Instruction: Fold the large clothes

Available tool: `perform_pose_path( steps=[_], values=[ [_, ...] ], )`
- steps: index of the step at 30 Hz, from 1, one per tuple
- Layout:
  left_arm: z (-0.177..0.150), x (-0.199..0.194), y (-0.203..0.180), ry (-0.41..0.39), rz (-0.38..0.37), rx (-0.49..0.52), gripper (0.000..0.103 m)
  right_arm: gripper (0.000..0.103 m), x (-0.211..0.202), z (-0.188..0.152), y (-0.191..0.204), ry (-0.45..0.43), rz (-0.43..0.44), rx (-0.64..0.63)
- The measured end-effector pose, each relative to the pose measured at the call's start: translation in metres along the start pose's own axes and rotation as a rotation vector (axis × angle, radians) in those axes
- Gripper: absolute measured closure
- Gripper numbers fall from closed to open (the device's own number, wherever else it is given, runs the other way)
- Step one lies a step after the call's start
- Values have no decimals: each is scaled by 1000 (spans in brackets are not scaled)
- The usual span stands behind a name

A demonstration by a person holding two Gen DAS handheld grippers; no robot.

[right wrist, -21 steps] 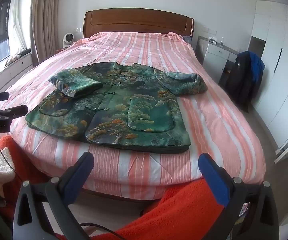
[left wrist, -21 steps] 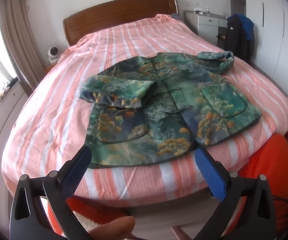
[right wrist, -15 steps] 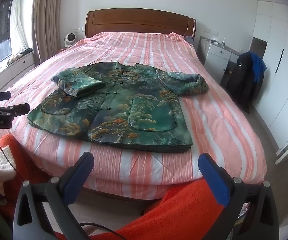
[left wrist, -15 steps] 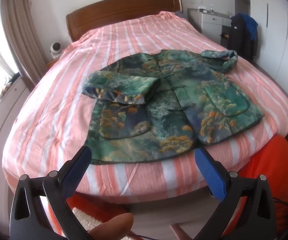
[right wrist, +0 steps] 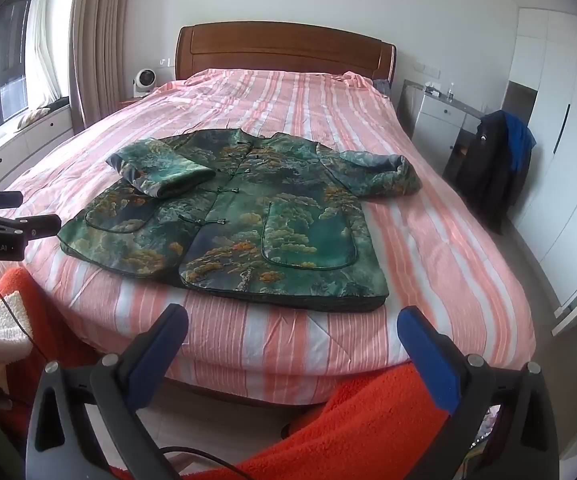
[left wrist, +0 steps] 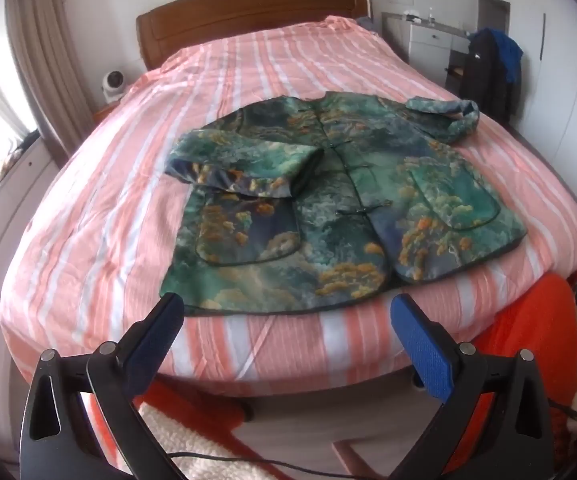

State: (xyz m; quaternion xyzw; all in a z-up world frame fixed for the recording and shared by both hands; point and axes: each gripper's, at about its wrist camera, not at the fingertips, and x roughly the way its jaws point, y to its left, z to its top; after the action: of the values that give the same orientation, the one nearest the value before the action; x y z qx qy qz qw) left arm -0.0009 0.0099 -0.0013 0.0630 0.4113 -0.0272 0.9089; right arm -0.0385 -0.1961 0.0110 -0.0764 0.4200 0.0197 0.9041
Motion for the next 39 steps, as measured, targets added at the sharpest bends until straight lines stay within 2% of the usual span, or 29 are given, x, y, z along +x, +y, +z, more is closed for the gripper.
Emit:
perform_pose_path(
  steps=[10, 26, 39],
  values=[
    [3, -6, 0, -44, -8, 5, 0, 0, 3, 1, -2, 5, -2, 7],
    [3, -12, -2, -81, 21, 24, 0, 0, 3, -1, -2, 8, -12, 8],
    [2, -14, -3, -79, 21, 24, 0, 0, 1, -3, -4, 9, -12, 21]
  ],
)
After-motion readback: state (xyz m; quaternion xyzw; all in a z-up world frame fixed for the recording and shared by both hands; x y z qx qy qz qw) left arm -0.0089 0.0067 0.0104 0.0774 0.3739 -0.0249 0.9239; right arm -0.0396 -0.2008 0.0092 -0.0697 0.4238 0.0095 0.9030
